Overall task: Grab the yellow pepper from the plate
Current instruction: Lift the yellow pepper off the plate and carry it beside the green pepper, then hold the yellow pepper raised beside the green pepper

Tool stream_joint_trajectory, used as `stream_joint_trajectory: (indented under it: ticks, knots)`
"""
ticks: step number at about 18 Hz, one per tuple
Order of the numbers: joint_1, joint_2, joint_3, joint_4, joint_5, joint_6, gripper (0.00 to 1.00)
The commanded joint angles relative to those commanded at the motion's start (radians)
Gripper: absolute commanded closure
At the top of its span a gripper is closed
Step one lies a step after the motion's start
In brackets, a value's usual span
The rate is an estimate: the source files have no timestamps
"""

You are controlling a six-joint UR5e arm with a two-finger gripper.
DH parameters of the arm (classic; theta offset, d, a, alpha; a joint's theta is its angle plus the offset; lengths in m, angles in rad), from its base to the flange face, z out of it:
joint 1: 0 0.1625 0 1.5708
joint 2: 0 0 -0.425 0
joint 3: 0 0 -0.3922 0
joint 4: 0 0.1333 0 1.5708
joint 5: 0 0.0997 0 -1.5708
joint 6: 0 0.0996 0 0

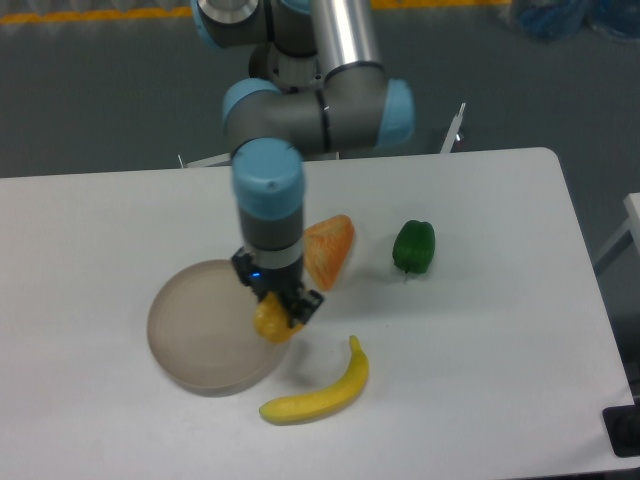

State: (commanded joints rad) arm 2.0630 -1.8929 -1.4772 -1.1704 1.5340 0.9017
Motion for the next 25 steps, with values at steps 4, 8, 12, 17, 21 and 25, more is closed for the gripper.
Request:
stream_joint_trajectory:
  ticks: [4,8,12,17,21,25]
  knots:
    - [0.116,0.026,0.000,-0.002,0.002,0.165,1.00]
    - [0.229,0.028,0.002,-0.031,0.002,0.321,1.00]
    - [0.290,0.017,-0.009,-0.032,0.002,0.495,0.99]
    - [0.329,-0.005,-0.025,-0.038,0.012,0.625,0.97]
    - [0.321,-0.041,0.002,-0.064,0.012,0.625,0.98]
    - [0.319,-0.046,0.002,-0.057,0.011,0.641,0.98]
